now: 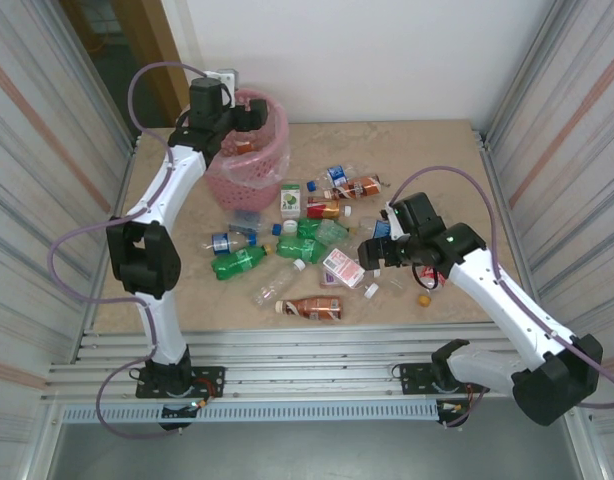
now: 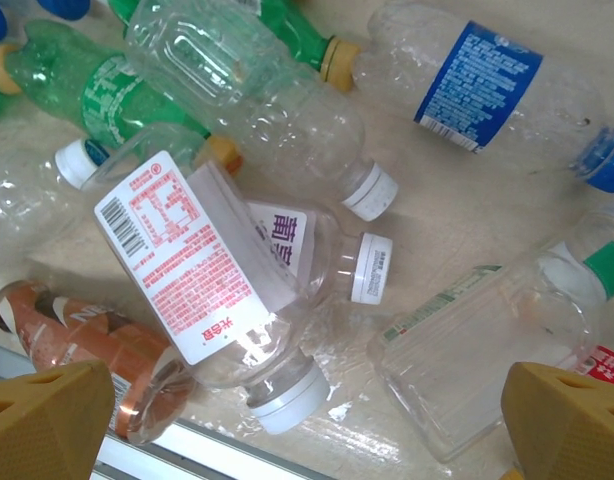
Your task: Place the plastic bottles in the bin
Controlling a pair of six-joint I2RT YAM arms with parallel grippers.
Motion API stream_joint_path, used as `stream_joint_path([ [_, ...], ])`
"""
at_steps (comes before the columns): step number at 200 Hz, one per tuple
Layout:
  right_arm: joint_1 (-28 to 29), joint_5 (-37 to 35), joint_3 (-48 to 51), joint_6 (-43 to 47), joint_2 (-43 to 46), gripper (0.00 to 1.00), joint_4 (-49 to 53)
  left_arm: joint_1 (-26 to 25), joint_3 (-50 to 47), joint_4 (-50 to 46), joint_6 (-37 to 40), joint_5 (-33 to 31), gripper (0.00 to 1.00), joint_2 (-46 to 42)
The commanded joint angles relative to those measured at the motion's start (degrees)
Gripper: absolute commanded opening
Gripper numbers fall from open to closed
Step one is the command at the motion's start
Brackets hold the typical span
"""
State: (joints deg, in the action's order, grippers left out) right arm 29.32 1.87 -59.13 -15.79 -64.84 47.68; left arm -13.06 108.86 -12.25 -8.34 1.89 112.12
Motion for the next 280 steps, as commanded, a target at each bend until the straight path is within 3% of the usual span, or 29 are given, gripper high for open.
stream_joint_path([
  [1,0.88,1.34,-0.10,2.59,-1.51,0.98,-0.62,0.58,1.81,-0.94,0.34,-0.31,0.99,-4.94],
  [62,3.94,1.69,-0.36,5.85,-7.30,0.98,-0.50,0.48,-6.60,-0.20,-3.28,1.66,0.99,-17.48],
  [182,12.01,-3.21,-3.42,10.37,-18.76,0.98,-1.78,-1.52,-46.84,6.45,-15.05,-0.88,0.99,-50.49],
  [216,12.10,-2.50,-3.75,11.26,-21.09,0.98,-2.70,-1.44,-52.62,6.55,-17.36,-3.35,0.99,-55.28],
  [280,12.20,-2.92,-3.72,11.84,-24.21,1.00,-4.88,-0.78,-54.71,4.84,-18.06,-4.26,0.99,-57.08],
])
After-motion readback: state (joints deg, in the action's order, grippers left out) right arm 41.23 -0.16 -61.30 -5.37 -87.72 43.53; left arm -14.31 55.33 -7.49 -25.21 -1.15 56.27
